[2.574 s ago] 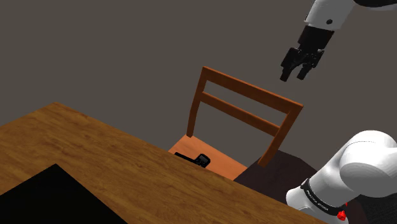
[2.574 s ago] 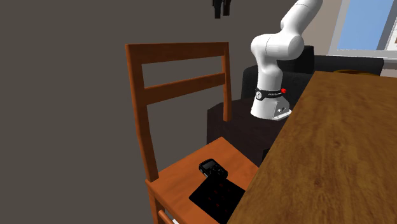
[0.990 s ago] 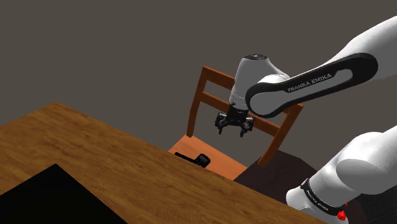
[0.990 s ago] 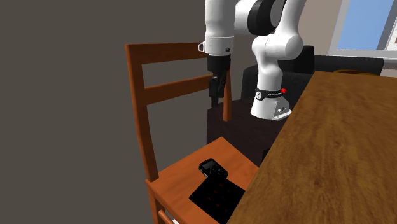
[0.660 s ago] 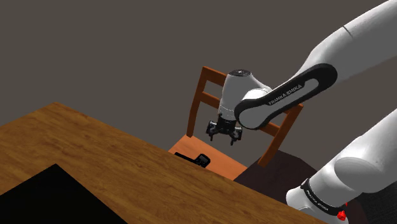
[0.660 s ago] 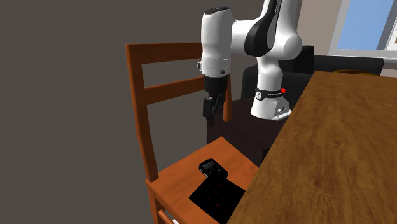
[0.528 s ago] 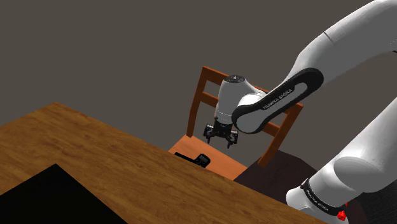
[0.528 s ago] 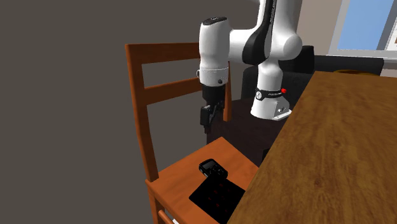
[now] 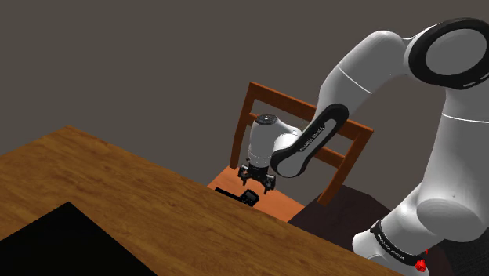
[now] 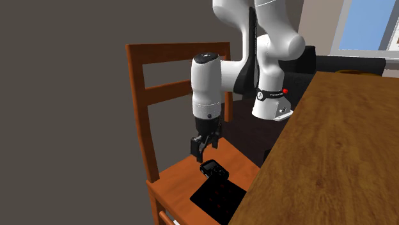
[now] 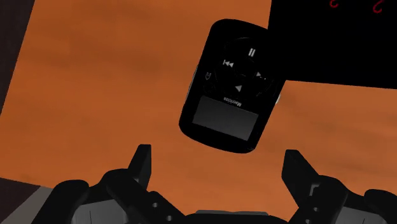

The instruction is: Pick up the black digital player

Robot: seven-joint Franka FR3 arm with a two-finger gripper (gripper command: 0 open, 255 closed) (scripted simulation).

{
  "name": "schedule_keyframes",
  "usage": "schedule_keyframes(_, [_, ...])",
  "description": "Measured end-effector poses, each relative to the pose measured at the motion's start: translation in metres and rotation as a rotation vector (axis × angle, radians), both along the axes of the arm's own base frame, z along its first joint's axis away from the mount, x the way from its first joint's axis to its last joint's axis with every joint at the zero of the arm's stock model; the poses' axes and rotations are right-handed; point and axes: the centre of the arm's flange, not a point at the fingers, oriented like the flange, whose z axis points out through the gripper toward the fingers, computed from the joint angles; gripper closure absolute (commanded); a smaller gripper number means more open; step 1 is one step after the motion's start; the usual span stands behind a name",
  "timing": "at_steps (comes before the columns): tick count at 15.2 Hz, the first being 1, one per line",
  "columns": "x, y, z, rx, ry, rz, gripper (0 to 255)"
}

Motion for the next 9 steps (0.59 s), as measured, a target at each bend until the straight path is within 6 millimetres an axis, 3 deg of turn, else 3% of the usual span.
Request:
schedule_keyframes(7, [0.003, 0.000, -0.040, -0.003, 0.000, -0.012, 0])
schedule_keyframes(8, [0.002, 0.000, -0.043, -0.003, 0.000, -0.012, 255])
schedule_keyframes(9, [0.002, 0.000, -0.044, -0.003, 0.000, -0.012, 255])
